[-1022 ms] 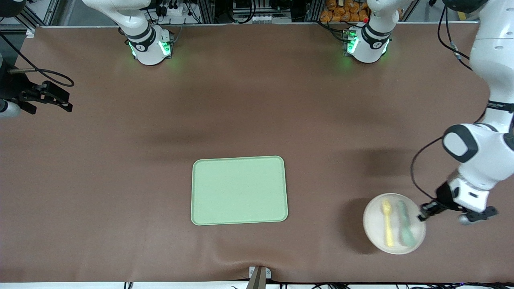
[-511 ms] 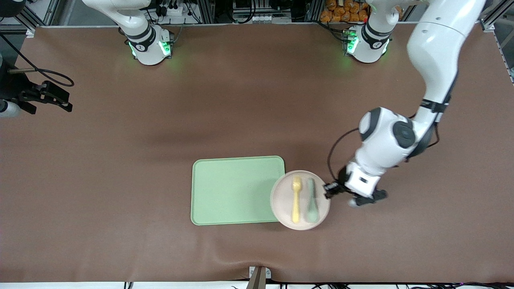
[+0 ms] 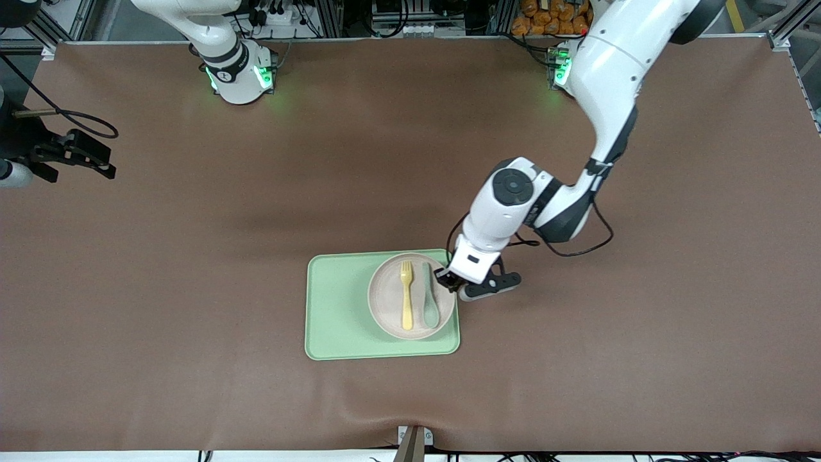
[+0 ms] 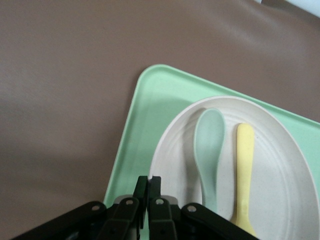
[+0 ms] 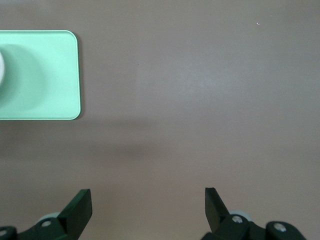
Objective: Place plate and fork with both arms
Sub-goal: 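Carry the plate with the left gripper over the green tray, then lower the plate onto the tray and open the left gripper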
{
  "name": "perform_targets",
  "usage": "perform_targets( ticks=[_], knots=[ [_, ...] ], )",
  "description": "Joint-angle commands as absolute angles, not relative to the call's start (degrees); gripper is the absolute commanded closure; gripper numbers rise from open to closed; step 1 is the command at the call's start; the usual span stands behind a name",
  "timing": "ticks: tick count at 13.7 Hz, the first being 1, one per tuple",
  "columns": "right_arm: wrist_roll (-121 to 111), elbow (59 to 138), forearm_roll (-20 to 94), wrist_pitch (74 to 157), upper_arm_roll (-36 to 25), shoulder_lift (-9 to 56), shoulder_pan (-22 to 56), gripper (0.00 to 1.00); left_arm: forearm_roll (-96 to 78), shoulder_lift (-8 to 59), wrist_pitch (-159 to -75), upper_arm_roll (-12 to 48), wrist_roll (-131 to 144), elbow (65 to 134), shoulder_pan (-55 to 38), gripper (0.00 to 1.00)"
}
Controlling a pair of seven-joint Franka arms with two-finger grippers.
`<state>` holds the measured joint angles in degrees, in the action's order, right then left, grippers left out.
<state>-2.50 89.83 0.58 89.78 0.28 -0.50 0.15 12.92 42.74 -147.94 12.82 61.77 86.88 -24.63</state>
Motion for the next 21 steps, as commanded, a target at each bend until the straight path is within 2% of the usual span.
perform_targets(
  ticks=[1, 6, 15, 16, 17, 21],
  knots=[
    [-3.25, 90.53, 0.09, 91.4, 0.7, -1.32, -0.61, 0.0, 14.59, 46.93, -148.88, 7.4, 64.42, 82.44, -29.86, 1.0],
    [-3.16, 90.44, 0.79, 91.58, 0.79, -0.44, -0.35, 0.0, 14.68, 49.56, -153.8, 6.07, 65.48, 82.09, -31.9, 1.0],
    [-3.34, 88.68, 0.7, 92.37, 0.88, 4.12, 0.35, 0.0, 14.68, 53.17, -155.83, 3.69, 65.39, 79.72, -34.8, 1.0],
    [-3.17, 88.51, 0.79, 92.37, 0.97, 4.22, 0.53, 0.0, 14.24, 53.09, -155.83, 3.78, 65.56, 79.72, -34.63, 0.69],
    [-2.82, 88.42, 0.97, 92.37, 0.88, 4.31, 0.96, 0.0, 14.76, 53.0, -155.83, 3.69, 65.22, 79.8, -34.63, 0.01],
    [-0.62, 88.07, 1.94, 92.37, 0.97, 5.53, 3.77, 0.0, 15.73, 49.23, -153.47, 3.25, 64.78, 80.68, -34.1, 0.0]
  ],
)
